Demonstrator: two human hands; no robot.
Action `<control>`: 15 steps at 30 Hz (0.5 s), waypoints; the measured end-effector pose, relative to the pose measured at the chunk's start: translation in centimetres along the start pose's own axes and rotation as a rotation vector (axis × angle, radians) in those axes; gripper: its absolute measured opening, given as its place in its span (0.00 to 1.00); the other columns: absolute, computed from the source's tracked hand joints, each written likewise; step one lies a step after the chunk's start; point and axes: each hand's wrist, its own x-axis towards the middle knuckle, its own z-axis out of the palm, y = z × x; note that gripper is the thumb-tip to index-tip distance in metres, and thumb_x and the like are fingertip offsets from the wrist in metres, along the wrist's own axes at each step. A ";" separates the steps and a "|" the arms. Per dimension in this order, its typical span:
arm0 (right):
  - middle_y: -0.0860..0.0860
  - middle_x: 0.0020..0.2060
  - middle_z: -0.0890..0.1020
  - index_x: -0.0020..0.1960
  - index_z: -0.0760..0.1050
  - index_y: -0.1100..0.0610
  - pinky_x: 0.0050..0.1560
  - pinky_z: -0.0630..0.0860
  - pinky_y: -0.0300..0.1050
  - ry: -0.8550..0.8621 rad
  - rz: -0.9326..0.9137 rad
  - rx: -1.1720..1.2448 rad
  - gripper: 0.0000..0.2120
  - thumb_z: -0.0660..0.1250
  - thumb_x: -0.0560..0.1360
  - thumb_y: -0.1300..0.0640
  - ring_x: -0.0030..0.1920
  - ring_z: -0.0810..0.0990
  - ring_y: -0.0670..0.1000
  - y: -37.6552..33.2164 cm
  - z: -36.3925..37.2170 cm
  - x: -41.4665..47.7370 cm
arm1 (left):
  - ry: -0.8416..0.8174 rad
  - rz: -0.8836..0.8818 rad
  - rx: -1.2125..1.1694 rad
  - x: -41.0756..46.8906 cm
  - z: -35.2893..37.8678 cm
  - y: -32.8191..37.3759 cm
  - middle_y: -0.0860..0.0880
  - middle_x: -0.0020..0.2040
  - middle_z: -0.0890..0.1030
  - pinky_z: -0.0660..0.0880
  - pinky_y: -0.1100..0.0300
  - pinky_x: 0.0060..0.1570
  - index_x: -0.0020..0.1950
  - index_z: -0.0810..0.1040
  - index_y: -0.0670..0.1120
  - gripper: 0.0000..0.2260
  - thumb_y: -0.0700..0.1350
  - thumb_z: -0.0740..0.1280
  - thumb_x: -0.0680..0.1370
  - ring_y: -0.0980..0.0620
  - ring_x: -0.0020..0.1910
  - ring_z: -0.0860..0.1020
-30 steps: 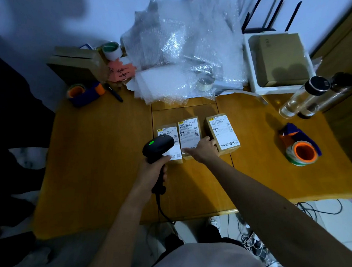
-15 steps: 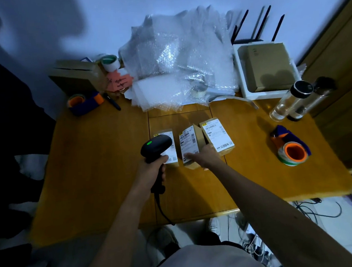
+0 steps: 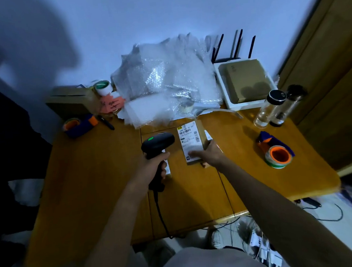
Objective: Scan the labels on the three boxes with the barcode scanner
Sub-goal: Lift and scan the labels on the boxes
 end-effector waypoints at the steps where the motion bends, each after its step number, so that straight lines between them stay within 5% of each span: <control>1: 0.57 0.55 0.84 0.62 0.69 0.60 0.41 0.86 0.50 0.001 -0.027 0.006 0.45 0.87 0.55 0.43 0.48 0.87 0.53 0.2 -0.4 0.5 | -0.008 0.011 -0.011 -0.1 0.2 0.3 0.49 0.29 0.74 0.71 0.56 0.32 0.50 0.77 0.43 0.05 0.42 0.72 0.79 0.51 0.25 0.72; 3: 0.60 0.56 0.83 0.62 0.67 0.63 0.43 0.86 0.48 -0.022 -0.043 0.054 0.43 0.87 0.58 0.49 0.48 0.87 0.55 -0.9 -1.1 -0.6 | -0.021 0.030 -0.026 -0.3 0.6 0.9 0.48 0.30 0.74 0.70 0.56 0.32 0.49 0.77 0.43 0.05 0.42 0.72 0.78 0.51 0.25 0.72; 6: 0.59 0.53 0.78 0.63 0.59 0.63 0.31 0.80 0.33 -0.002 -0.092 0.130 0.32 0.79 0.71 0.65 0.44 0.82 0.50 -2.6 -2.0 -2.8 | -0.028 0.059 -0.030 -0.6 1.3 1.7 0.48 0.29 0.73 0.71 0.57 0.30 0.47 0.77 0.43 0.05 0.42 0.72 0.78 0.52 0.25 0.71; 11: 0.60 0.60 0.77 0.65 0.57 0.58 0.36 0.82 0.36 0.012 -0.185 0.194 0.37 0.80 0.69 0.63 0.53 0.82 0.53 -3.4 -3.0 -3.4 | -0.052 0.102 0.000 -1.0 1.6 2.3 0.49 0.29 0.74 0.72 0.58 0.31 0.48 0.77 0.43 0.04 0.42 0.72 0.78 0.53 0.26 0.72; 15: 0.57 0.61 0.77 0.70 0.59 0.62 0.35 0.81 0.32 -0.006 -0.210 0.254 0.38 0.79 0.69 0.67 0.58 0.80 0.55 -3.9 -3.5 -4.3 | -0.063 0.104 0.002 -1.2 2.1 2.3 0.49 0.29 0.73 0.72 0.59 0.29 0.48 0.78 0.43 0.05 0.42 0.72 0.78 0.53 0.25 0.71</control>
